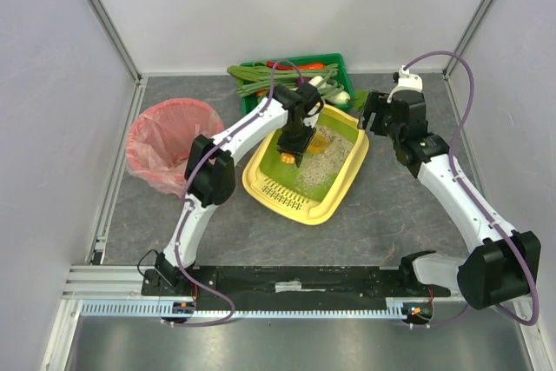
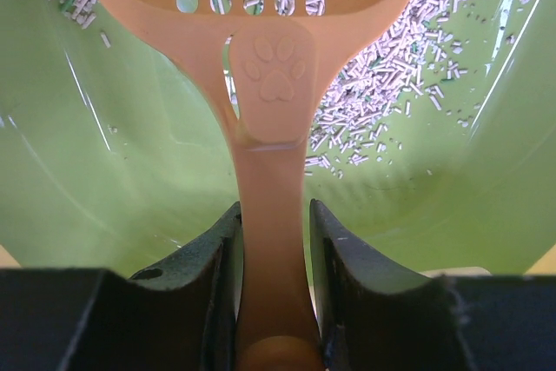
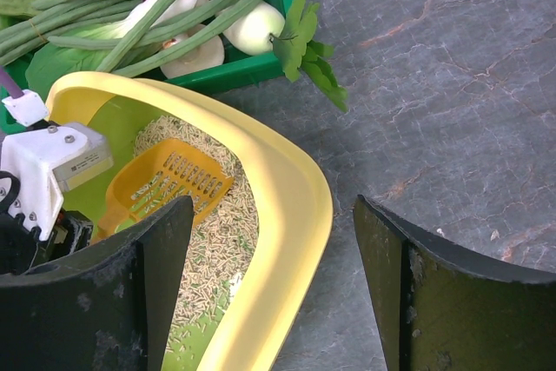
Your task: Clean the litter box
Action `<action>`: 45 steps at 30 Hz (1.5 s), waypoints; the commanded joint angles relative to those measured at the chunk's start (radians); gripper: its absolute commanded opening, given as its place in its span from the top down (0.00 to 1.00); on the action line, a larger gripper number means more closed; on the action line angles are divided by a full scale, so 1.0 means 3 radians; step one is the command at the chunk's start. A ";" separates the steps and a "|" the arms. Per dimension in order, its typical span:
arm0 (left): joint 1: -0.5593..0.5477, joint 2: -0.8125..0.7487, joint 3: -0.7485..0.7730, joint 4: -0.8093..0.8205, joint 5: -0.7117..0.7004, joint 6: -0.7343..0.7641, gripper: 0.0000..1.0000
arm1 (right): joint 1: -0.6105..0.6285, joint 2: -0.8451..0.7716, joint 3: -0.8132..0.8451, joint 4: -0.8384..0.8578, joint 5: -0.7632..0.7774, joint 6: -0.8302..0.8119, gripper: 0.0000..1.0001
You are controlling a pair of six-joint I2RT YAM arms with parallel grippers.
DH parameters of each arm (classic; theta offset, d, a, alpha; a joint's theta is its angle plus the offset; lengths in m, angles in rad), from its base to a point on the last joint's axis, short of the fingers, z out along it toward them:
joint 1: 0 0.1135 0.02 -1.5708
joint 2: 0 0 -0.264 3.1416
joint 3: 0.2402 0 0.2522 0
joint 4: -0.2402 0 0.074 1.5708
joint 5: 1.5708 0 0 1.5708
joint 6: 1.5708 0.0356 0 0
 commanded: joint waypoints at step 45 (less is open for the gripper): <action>-0.0018 -0.1228 -0.1867 0.1725 0.0179 0.0495 0.98 | -0.0015 0.0100 0.0093 0.0049 0.0023 0.0032 0.18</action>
